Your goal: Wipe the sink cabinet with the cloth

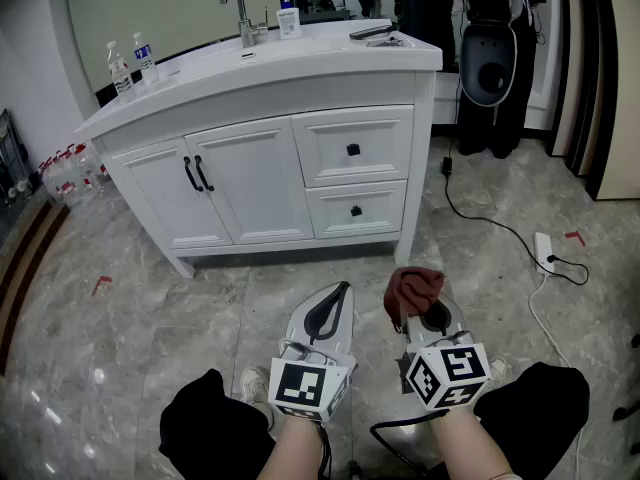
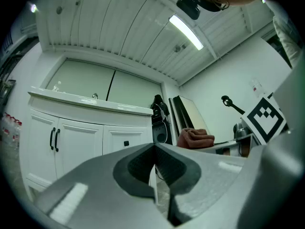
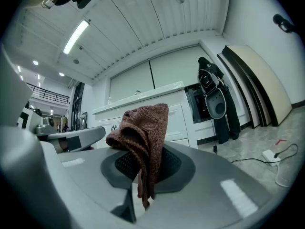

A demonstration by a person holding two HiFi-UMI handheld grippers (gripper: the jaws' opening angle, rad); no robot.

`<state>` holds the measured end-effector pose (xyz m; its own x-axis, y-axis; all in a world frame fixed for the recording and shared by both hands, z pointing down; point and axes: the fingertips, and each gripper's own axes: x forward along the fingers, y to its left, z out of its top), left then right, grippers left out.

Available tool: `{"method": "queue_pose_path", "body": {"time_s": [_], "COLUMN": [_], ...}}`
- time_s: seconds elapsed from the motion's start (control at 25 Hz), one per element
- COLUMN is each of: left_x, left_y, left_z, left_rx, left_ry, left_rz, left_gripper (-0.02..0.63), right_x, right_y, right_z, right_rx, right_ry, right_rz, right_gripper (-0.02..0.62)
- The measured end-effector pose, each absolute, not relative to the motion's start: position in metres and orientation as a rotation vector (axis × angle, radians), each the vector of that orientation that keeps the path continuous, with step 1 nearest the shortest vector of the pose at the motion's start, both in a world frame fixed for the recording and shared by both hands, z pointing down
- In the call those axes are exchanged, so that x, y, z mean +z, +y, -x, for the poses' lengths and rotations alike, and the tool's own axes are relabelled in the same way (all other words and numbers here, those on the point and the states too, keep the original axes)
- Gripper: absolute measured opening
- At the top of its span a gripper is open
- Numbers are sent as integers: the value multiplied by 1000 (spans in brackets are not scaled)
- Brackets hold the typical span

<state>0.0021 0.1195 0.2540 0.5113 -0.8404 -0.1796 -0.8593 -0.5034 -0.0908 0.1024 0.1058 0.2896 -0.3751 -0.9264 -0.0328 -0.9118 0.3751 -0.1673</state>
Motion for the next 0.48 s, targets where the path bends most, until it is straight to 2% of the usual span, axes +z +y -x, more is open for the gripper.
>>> {"method": "queue_pose_path", "body": {"time_s": [0.48], "left_x": [257], "left_y": [119], "left_z": [2], "left_rx": [171], "left_ry": [1478], "left_rz": [2574], "left_gripper": [0], "right_x": [294], "right_y": [105], "right_z": [-103], "right_rx": [-199], "right_ry": [2480], "right_rz": [1700], "right_gripper": [78]}}
